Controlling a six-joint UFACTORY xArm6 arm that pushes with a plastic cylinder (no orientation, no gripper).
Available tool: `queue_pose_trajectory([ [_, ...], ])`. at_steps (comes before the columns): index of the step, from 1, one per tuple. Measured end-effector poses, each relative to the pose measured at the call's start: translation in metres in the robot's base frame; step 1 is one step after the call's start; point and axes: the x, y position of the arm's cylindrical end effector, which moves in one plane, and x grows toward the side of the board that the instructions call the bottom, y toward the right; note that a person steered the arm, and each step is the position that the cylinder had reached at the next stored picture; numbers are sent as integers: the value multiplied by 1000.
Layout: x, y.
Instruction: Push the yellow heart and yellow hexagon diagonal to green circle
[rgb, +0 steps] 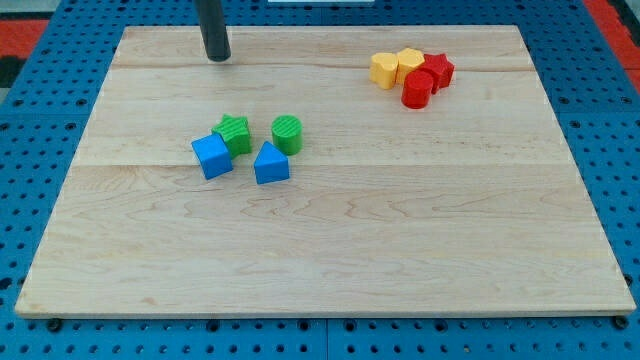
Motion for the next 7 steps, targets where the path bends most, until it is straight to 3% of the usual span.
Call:
queue_pose_trajectory([
  [2, -44, 141],
  [3, -26, 250],
  [5, 9, 282],
  [7, 42, 233],
])
